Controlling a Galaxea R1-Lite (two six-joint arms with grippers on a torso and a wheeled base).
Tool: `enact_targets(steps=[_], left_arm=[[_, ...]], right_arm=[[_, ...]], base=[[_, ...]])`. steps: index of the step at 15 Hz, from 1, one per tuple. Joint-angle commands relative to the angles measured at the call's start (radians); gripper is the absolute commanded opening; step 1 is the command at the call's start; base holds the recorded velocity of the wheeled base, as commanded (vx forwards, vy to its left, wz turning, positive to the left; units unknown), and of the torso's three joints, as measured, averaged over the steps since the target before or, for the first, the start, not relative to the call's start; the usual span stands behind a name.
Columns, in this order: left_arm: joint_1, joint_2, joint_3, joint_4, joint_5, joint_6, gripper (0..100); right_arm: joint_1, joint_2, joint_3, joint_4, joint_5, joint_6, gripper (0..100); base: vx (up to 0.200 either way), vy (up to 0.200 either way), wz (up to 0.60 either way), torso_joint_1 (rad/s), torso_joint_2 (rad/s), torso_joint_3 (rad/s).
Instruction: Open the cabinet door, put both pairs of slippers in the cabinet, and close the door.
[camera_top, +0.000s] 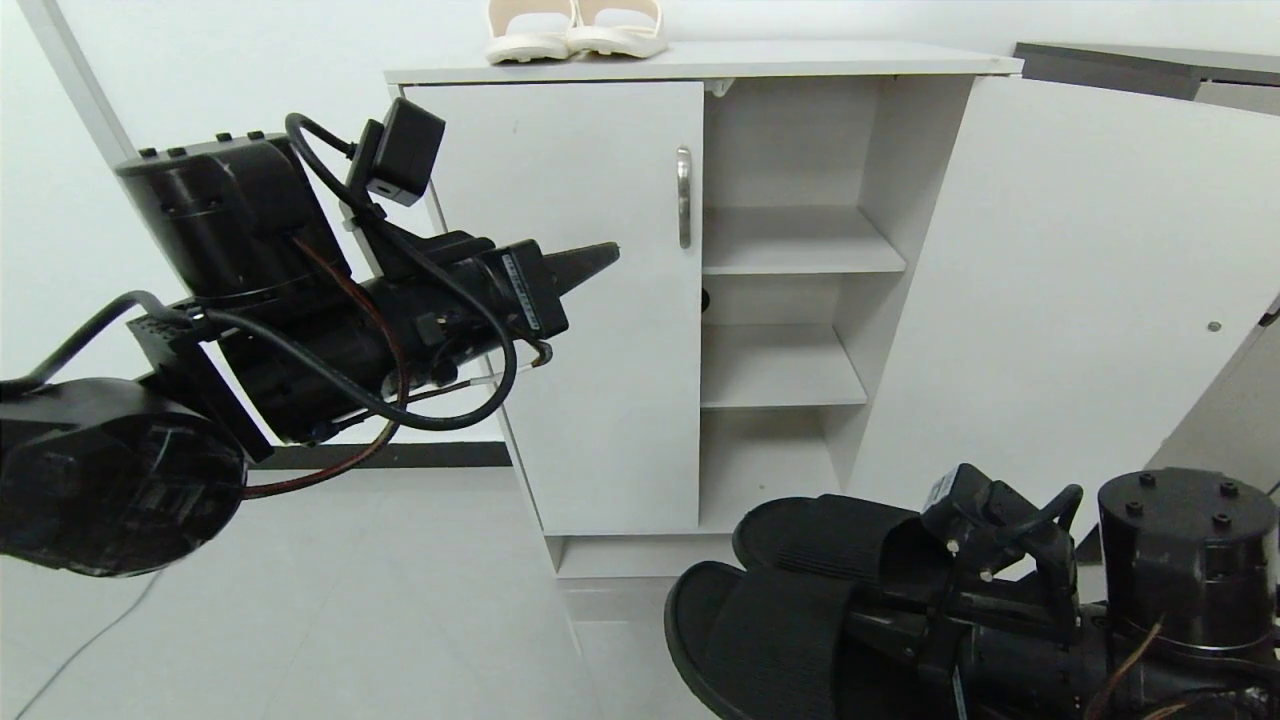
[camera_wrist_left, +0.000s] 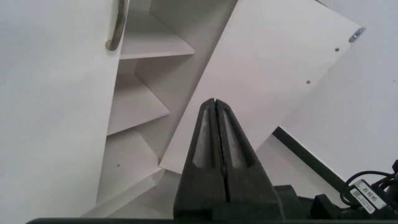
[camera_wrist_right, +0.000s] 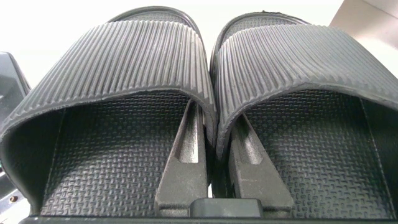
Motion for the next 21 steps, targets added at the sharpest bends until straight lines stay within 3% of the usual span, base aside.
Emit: enact_targets(steps=[1,21], left_arm=[[-0.001,-0.005,0.000,0.000,0.000,0.000,0],[-0.001,-0.005,0.000,0.000,0.000,0.000,0]], right_arm=[[0.000,0.003,0.000,-0.001,0.000,0.000,0],[0.000,0.003,0.000,-0.001,0.000,0.000,0]], base=[[0.000,0.000,0.00,0.000,0.00,0.000],[0.000,0.000,0.00,0.000,0.00,0.000]])
